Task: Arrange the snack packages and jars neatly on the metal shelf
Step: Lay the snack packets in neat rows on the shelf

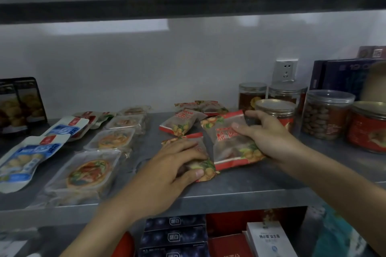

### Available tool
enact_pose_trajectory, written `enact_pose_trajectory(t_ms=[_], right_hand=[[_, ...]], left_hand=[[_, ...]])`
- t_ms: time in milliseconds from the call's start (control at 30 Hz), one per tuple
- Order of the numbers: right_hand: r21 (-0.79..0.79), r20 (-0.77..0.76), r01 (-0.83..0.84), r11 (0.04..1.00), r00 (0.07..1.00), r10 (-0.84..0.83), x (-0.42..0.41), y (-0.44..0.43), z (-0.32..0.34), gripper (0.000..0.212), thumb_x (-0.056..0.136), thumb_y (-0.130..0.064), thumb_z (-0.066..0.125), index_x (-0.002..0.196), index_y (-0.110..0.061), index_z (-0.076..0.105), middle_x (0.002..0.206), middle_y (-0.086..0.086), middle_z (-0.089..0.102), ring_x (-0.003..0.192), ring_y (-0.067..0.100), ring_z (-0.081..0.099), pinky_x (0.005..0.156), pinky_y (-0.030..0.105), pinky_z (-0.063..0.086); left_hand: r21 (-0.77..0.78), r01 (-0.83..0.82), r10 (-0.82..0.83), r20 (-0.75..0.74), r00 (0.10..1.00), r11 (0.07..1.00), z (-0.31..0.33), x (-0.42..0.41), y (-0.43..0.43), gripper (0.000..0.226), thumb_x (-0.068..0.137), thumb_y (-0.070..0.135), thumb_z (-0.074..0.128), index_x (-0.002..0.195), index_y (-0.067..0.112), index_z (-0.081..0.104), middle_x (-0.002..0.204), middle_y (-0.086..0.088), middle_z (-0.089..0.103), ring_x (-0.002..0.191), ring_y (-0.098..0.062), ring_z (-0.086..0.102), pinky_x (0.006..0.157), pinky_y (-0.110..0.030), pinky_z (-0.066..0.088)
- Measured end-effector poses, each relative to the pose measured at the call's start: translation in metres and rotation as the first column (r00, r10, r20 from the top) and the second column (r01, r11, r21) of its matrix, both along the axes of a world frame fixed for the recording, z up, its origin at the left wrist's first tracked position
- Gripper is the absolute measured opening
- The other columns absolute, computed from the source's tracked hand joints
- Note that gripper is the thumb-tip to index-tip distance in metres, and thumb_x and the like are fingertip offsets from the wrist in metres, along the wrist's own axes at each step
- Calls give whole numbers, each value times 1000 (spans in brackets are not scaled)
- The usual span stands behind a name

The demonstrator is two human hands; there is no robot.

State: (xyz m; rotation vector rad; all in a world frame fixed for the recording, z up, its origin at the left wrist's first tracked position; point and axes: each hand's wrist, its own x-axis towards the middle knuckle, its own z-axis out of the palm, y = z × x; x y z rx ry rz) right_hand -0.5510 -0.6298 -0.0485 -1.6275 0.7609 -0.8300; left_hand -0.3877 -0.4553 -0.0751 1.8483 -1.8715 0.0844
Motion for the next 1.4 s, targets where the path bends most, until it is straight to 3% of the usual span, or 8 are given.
enact_pose_trajectory(t_ms=[267,367,533,667,967,1067,1167,1400], right_hand=[[-389,-353,-35,921,929,-113,-9,8,-8,27,96,-29,56,123,-33,60,102,-12,59,86,2,59,67,17,45],[-545,-446,-65,836,866,-224,-8,7,-16,32,96,-38,53,126,-31,61,121,-5,56,120,15,50,95,25,40],[-647,-427,-152,747,884,-191,-14,16,-16,46,94,-53,45,139,-40,47,156,-12,27,145,10,18,119,39,17],[-625,-575,-405,667,817,-43,-12,19,-18,54,95,-55,39,147,-38,35,156,-18,26,144,-2,14,116,23,10],[-632,-590,-443,635,807,-25,-10,21,-8,57,94,-56,39,146,-33,38,152,-16,36,139,0,28,112,19,20],[-647,-537,-394,653,843,-24,-2,20,15,63,89,-61,45,145,-32,40,142,-9,52,128,7,48,107,30,39],[-699,-451,-313,643,891,-56,14,14,42,62,88,-58,53,143,-30,44,140,-8,54,125,11,52,106,26,37],[-485,-468,-214,848,883,-45,72,-5,58,53,91,-38,64,138,-21,48,134,2,55,114,20,55,81,24,41]], left_hand=[[-12,43,-45,-145,988,999,1,0,5,29,90,40,58,119,44,54,131,35,43,127,12,35,101,-9,31],[-8,20,-21,-227,974,1000,1,-1,6,44,86,45,61,128,47,46,127,36,45,122,10,42,101,-22,39],[58,-28,38,-174,984,998,-2,-3,2,68,77,65,42,142,45,35,149,38,14,137,19,-4,114,-17,3],[87,-51,64,-150,987,995,-4,-2,1,59,84,59,49,141,49,35,153,34,7,137,18,-9,112,-16,-1],[70,-60,71,-154,986,996,7,-7,2,56,87,54,53,140,50,36,153,32,9,140,13,-3,118,-24,6],[-42,-81,78,-77,994,996,28,-14,1,55,87,57,51,139,46,39,151,28,19,141,7,11,113,-20,15],[-148,-110,121,64,991,983,65,-11,-12,53,87,54,54,136,36,47,141,14,44,130,-4,38,101,-19,30],[114,-349,365,-173,915,930,95,51,-72,47,91,37,61,135,29,48,141,-4,49,125,-20,48,95,-27,37]])
